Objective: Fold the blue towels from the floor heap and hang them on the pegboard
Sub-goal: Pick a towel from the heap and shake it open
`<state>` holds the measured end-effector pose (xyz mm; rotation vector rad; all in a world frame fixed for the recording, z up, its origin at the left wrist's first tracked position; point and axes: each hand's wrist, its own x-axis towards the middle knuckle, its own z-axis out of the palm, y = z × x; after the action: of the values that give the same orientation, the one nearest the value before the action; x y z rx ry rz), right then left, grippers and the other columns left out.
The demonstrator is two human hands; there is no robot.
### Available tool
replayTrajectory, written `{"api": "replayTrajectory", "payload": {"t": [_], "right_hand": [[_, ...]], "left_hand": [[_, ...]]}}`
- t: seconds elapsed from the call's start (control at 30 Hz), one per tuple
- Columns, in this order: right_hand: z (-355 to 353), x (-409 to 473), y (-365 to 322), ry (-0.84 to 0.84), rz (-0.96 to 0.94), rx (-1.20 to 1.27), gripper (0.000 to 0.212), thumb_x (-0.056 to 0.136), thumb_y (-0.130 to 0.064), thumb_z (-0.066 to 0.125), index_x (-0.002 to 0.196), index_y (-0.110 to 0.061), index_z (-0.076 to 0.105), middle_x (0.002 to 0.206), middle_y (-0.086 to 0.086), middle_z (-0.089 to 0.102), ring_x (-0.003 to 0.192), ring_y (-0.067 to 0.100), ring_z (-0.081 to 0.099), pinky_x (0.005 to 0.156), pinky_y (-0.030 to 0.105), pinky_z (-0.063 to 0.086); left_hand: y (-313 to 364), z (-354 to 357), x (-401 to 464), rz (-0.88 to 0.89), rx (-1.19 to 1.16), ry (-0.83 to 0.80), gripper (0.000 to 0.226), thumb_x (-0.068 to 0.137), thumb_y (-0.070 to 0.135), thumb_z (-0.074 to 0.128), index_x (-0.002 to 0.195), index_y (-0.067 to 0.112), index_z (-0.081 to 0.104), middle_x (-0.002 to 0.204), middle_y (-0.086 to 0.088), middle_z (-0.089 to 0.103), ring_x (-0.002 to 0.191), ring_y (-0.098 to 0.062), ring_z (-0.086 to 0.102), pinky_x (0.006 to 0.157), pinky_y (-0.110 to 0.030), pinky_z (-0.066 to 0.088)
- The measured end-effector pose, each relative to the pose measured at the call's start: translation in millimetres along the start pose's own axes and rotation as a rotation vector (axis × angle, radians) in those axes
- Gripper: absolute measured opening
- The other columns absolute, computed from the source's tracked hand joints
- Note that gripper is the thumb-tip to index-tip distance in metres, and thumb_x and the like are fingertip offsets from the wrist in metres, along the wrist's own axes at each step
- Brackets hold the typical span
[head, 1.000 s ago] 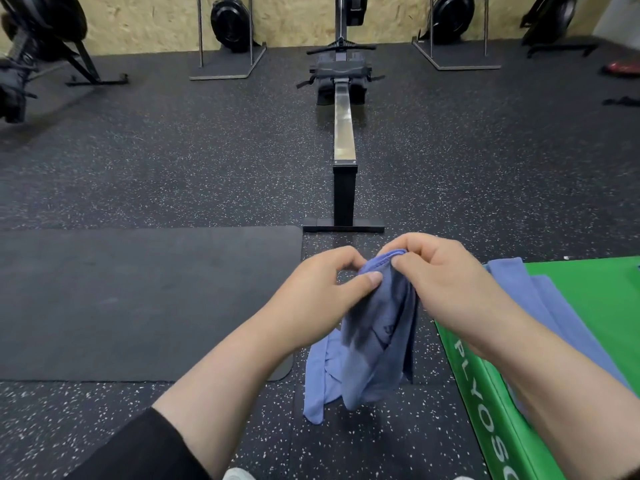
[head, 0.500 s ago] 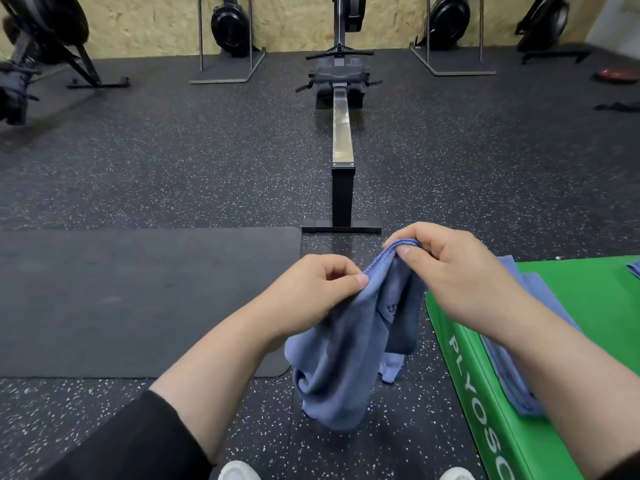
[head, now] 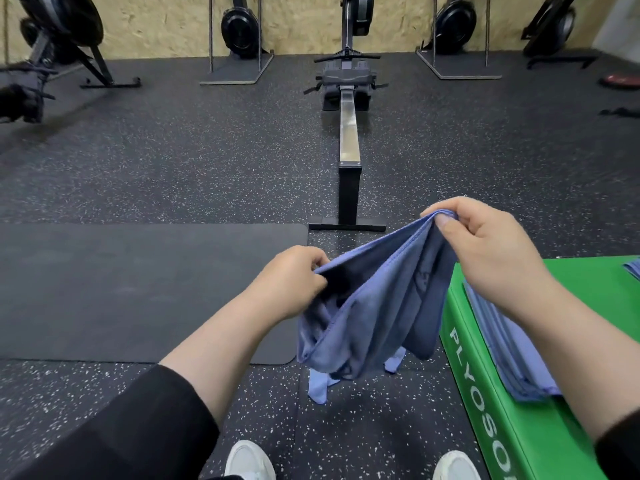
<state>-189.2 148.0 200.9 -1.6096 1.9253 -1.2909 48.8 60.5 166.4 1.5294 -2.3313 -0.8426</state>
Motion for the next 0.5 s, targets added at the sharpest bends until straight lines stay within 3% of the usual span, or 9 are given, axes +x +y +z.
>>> {"api": "replayTrajectory", "payload": {"t": [0.07, 0.13, 0.3, 0.4, 0.5], "right_hand": [[-5, 0, 5, 0.051, 0.026, -0.004, 0.021, 0.102, -0.017, 0.053, 0.096, -0.027, 0.07, 0.076, -0.02, 0.067, 0.069, -0.006, 0.053, 0.065, 0.012, 0.039], [-11, 0, 13, 0.072, 0.047, -0.036, 0.021, 0.101, -0.017, 0.053, 0.097, -0.027, 0.07, 0.079, -0.018, 0.068, 0.071, -0.003, 0.054, 0.073, 0.026, 0.046], [-22, -3, 40, 0.046, 0.136, -0.057, 0.018, 0.096, -0.029, 0.053, 0.095, -0.03, 0.071, 0.087, -0.008, 0.072, 0.089, 0.023, 0.066, 0.089, 0.051, 0.055], [-27, -6, 52, -0.013, 0.224, -0.008, 0.019, 0.099, -0.025, 0.055, 0.097, -0.026, 0.074, 0.092, 0.005, 0.073, 0.085, 0.02, 0.061, 0.09, 0.055, 0.057], [-29, -10, 60, -0.068, 0.292, -0.059, 0.021, 0.099, -0.016, 0.059, 0.087, -0.025, 0.074, 0.086, 0.011, 0.069, 0.077, 0.019, 0.053, 0.079, 0.049, 0.056]], "left_hand": [[-12, -4, 1, -0.059, 0.139, 0.031, 0.019, 0.083, 0.009, 0.056, 0.08, 0.027, 0.06, 0.082, 0.003, 0.067, 0.081, -0.024, 0.062, 0.063, -0.03, 0.039], [-25, -9, 0, -0.116, 0.194, 0.037, 0.019, 0.083, 0.011, 0.056, 0.076, 0.028, 0.058, 0.085, 0.002, 0.068, 0.082, -0.025, 0.062, 0.061, -0.03, 0.038], [-53, -26, -8, -0.233, 0.285, 0.045, 0.016, 0.085, 0.012, 0.054, 0.082, 0.024, 0.064, 0.082, -0.002, 0.069, 0.078, -0.028, 0.065, 0.059, -0.029, 0.042], [-66, -37, -15, -0.306, 0.143, -0.039, 0.023, 0.083, 0.01, 0.051, 0.084, 0.025, 0.068, 0.075, -0.006, 0.074, 0.067, -0.029, 0.072, 0.061, -0.029, 0.05], [-64, -44, -24, -0.338, -0.119, -0.077, 0.024, 0.085, 0.006, 0.048, 0.09, 0.014, 0.07, 0.062, -0.003, 0.07, 0.044, -0.024, 0.058, 0.049, -0.023, 0.04]]}}
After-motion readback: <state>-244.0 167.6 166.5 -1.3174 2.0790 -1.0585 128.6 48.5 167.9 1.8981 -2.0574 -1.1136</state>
